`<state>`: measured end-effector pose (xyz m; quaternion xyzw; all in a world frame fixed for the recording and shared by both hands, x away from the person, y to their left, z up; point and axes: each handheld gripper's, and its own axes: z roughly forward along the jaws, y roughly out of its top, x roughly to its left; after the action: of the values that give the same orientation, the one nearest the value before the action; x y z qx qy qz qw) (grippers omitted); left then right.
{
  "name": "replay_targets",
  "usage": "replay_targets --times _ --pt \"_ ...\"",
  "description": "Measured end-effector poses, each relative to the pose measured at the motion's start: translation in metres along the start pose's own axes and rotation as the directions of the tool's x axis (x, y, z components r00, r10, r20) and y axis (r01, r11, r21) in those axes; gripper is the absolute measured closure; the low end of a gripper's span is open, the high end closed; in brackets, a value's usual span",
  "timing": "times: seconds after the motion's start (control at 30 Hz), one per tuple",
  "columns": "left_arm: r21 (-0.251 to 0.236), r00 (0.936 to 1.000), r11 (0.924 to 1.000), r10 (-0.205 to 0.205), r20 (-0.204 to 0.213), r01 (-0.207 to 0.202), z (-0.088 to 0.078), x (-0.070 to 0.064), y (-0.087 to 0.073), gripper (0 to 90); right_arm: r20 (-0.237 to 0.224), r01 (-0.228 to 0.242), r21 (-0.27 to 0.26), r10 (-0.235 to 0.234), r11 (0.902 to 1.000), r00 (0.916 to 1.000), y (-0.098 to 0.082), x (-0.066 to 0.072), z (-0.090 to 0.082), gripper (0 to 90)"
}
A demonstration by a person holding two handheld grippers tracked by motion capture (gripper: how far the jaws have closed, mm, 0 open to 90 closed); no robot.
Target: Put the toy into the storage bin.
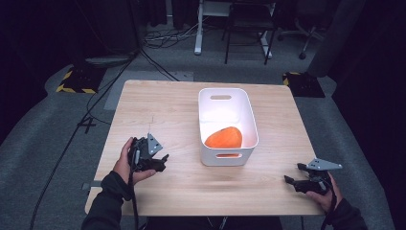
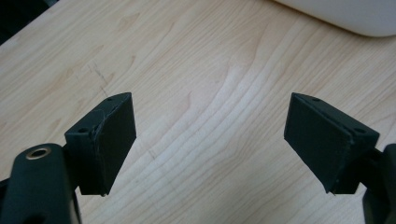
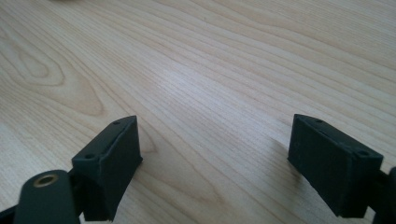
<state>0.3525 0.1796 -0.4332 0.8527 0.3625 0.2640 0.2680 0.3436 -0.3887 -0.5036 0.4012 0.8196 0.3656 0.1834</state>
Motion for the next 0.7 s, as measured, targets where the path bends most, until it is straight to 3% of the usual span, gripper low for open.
replay_targets --times 0.1,0.7 --pt "0.009 0.9999 0.9999 -0.005 -0.012 0.005 0.000 0.000 -0.006 17.2 0.000 0.000 0.000 0.000 1.0000 1.0000 0.000 0.000 0.000 16.9" --pt "0.050 0.9989 0.9977 -0.046 0.003 0.046 0.004 -0.005 -0.042 17.5 0.000 0.000 0.000 0.000 1.0000 1.0000 0.000 0.000 0.000 16.9"
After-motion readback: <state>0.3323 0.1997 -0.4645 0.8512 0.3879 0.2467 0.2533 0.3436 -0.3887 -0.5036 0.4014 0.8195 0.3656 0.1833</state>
